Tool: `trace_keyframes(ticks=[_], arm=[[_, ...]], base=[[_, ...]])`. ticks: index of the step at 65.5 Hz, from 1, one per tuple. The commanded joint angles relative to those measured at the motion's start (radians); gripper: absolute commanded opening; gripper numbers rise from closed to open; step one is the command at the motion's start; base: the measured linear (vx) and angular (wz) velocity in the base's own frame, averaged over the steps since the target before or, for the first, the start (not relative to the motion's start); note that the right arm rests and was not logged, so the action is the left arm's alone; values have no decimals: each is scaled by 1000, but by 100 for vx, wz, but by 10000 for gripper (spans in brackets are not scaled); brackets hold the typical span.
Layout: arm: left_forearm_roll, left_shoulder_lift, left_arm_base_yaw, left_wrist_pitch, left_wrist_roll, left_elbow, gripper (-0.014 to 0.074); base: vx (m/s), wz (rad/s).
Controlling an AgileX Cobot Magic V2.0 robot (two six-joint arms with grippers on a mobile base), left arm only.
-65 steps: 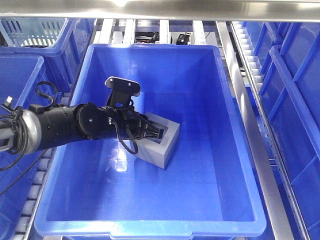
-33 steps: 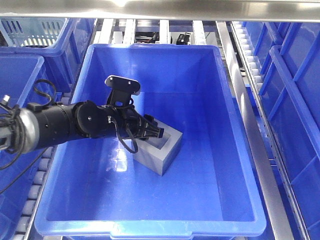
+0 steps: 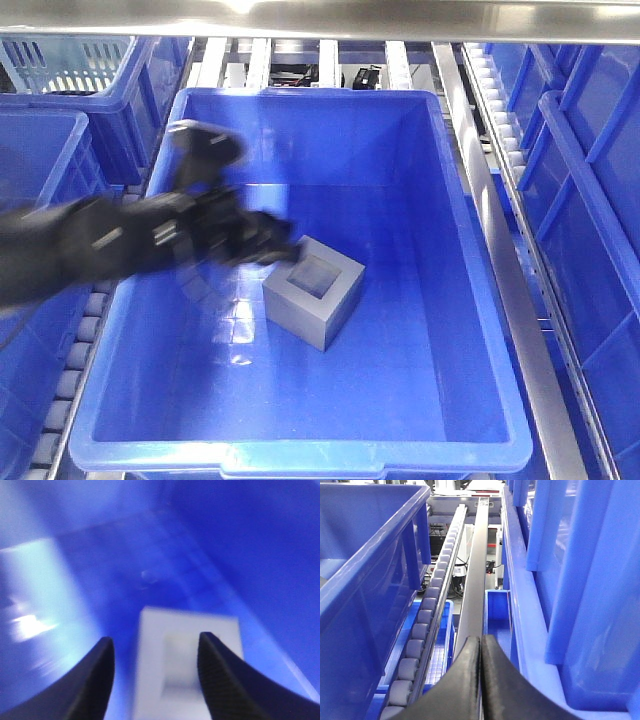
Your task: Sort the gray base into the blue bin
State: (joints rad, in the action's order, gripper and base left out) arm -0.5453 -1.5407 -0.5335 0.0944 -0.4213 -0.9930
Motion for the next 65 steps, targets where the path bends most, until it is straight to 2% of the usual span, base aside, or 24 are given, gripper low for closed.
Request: trace_keyframes(ticks=[1,19,34,40,51,65], arm=[[-12,143,-5,-100,-23,58,341],[-13,452,-5,-94,-23,297,341],[-14,810,-5,-56,-23,480,341],[-12,968,-5,-1,-23,538,341],[-7,1227,-5,171,-23,585,341],[22,1441,-5,318,-23,585,338]], base=[[0,0],[0,0],[0,0],[0,0],[0,0],[0,0]])
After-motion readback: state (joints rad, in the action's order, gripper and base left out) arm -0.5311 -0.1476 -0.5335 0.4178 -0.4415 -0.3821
